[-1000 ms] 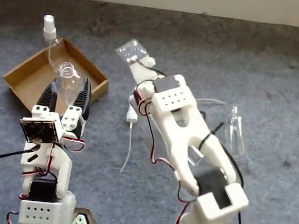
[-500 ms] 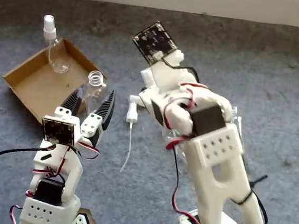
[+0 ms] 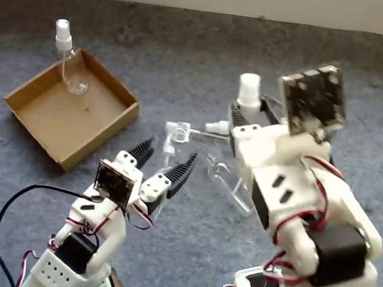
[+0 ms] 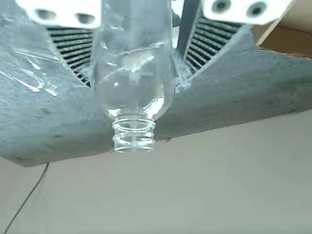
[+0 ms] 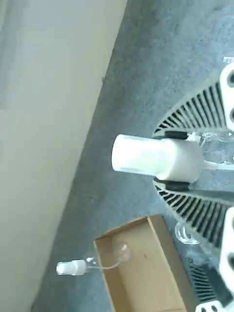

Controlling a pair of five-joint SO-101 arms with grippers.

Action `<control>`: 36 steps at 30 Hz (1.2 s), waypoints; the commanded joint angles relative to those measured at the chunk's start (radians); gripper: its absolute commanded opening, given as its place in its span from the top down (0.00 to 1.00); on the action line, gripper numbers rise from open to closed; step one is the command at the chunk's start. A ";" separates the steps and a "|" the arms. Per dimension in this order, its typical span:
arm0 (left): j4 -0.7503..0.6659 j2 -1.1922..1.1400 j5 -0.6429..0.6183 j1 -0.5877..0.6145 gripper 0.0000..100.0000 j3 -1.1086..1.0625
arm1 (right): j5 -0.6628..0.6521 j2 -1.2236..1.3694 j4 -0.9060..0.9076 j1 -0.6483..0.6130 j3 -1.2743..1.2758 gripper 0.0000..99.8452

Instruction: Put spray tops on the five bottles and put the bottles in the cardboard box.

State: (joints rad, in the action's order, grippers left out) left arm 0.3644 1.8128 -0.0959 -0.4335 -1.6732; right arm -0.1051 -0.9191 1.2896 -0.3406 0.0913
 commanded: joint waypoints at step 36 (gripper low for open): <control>0.057 0.010 0.011 -0.496 0.96 -0.022 | 0.021 -0.308 -0.064 0.025 0.150 0.99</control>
State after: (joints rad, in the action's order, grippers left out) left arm 0.4273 1.8128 -0.0959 -0.9168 -1.6732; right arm -0.0944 -1.2259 1.2620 -0.3222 0.2371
